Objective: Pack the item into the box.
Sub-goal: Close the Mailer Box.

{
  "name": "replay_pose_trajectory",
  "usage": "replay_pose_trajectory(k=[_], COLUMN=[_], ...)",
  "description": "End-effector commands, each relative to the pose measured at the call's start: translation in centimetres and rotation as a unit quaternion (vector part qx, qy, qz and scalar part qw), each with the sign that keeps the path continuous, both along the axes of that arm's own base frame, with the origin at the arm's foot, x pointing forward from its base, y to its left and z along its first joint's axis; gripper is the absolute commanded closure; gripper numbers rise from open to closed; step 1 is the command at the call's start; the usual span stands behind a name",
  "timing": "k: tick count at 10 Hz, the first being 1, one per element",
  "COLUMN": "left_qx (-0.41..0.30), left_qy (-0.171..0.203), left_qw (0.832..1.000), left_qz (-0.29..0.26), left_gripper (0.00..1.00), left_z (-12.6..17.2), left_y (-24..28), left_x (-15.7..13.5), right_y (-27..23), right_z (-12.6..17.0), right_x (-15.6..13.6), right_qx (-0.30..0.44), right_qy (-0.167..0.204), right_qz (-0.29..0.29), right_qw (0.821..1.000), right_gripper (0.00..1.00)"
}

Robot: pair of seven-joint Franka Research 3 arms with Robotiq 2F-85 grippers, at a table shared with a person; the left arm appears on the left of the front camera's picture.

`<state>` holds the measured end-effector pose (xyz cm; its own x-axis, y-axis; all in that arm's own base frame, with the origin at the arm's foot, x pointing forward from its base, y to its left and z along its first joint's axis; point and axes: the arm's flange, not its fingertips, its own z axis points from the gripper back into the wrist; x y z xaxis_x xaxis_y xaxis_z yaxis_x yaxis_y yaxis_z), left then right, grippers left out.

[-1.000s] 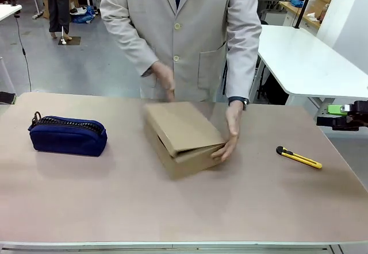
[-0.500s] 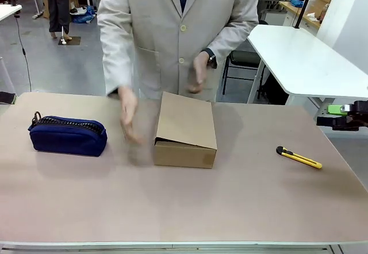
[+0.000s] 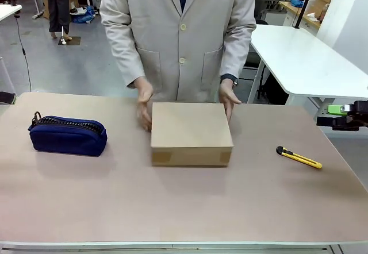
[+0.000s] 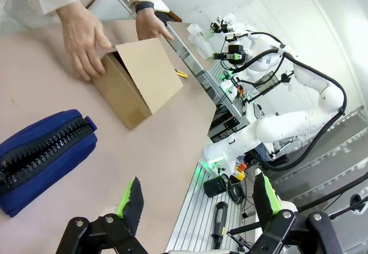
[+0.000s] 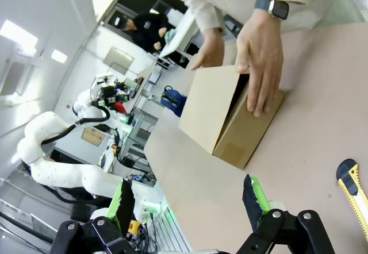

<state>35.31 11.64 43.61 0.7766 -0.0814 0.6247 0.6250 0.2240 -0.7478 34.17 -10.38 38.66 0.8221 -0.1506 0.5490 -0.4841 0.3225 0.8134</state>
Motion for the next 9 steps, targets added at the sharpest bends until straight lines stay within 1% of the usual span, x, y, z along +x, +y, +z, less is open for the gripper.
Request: replay_pose_trajectory(k=[1,9], left_qx=[-0.001,-0.001], left_qy=[-0.01,-0.01], left_qw=[1.0,1.0], left_qz=[0.004,0.004], left_gripper=[0.0,0.0], left_z=[0.08,0.08], left_y=[-0.03,-0.03], left_x=[-0.03,-0.03], right_y=[0.05,0.05], right_z=[0.21,0.21], right_x=[-0.13,-0.13], right_qx=[0.002,0.002], right_qy=[-0.002,-0.002], right_qz=[0.005,0.005], right_qw=[1.0,1.0], right_gripper=[0.0,0.0])
